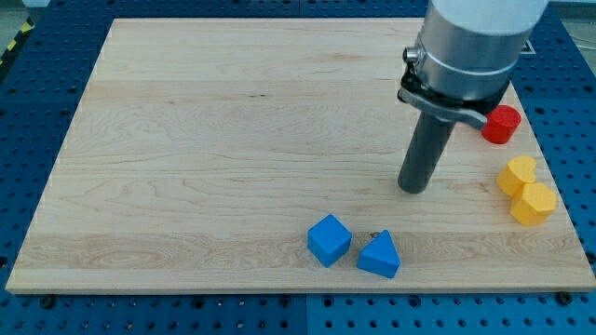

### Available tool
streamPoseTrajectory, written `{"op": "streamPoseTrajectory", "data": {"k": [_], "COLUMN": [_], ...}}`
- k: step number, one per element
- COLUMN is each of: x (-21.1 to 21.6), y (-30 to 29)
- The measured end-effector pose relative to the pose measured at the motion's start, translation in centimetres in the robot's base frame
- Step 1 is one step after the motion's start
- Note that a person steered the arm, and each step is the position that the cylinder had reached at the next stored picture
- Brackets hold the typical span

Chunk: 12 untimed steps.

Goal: Separate the yellow blocks from each other

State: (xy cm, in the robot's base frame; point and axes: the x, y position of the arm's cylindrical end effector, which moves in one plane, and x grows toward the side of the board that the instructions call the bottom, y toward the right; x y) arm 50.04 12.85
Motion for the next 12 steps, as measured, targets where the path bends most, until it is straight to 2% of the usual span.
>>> {"op": "streamPoseTrajectory", "data": {"k": [4, 5, 7, 10, 11, 12], "x": [-1.1, -3.1, -4.2, -3.9, -2.1, -2.1], "y": [2.1, 2.0, 5.5, 9.0, 10.2, 10.2]}}
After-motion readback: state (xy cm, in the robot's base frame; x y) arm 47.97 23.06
